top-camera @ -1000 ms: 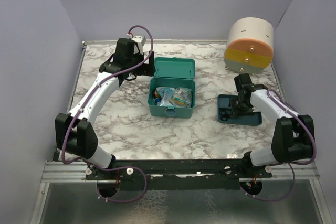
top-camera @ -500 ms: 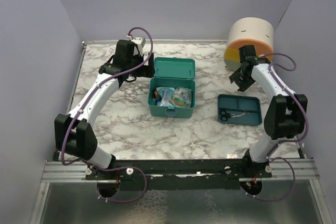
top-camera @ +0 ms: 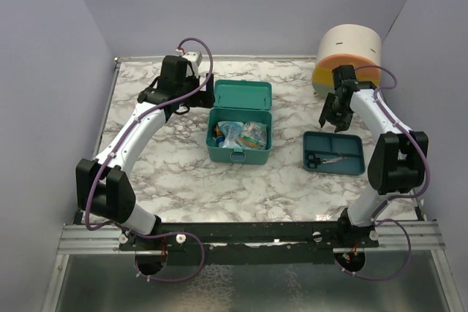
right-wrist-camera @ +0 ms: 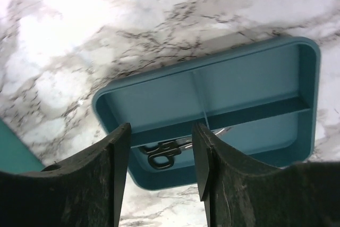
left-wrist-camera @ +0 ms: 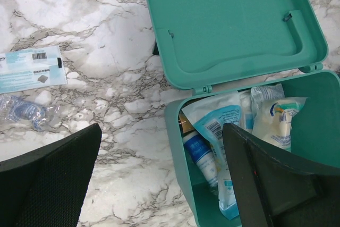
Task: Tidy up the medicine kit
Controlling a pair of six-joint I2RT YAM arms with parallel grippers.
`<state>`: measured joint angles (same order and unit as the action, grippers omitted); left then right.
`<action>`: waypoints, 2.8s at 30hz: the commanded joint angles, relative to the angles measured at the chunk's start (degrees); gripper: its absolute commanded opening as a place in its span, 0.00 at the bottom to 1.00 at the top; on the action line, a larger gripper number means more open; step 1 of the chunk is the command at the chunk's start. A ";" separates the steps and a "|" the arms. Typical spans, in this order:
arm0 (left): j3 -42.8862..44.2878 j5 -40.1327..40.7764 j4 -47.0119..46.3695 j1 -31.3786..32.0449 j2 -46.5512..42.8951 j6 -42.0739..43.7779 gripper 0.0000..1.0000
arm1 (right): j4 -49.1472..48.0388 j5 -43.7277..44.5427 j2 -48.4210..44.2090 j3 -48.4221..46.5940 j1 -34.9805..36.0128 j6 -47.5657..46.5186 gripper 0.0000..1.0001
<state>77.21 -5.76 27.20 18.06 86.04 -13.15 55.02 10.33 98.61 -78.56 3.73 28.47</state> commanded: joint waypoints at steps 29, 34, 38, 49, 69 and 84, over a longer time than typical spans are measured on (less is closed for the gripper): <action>-2.38 -0.45 5.91 0.92 2.03 3.22 0.96 | 0.67 0.39 -1.00 1.45 -0.27 -9.59 0.50; -1.64 -0.06 5.88 0.87 2.03 3.35 0.96 | -2.56 -0.15 -0.79 6.03 -1.12 -10.66 0.50; -1.32 0.22 6.05 0.92 1.63 3.48 0.96 | -4.31 -0.10 0.52 8.67 -1.43 -12.28 0.49; -0.15 0.27 6.69 0.92 1.10 3.38 0.96 | -10.69 1.36 4.29 11.73 -1.79 -15.58 0.43; 0.66 0.58 6.91 0.92 1.41 3.54 0.96 | -10.55 -3.32 3.61 11.73 1.64 -11.29 0.01; 0.48 0.57 6.98 0.92 0.93 3.92 0.96 | -9.67 -3.39 7.61 8.96 11.48 -4.66 0.01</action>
<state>76.38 -5.56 34.13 18.83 88.14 -9.85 46.19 8.67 103.96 -68.64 13.69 20.71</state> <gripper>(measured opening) 0.959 0.012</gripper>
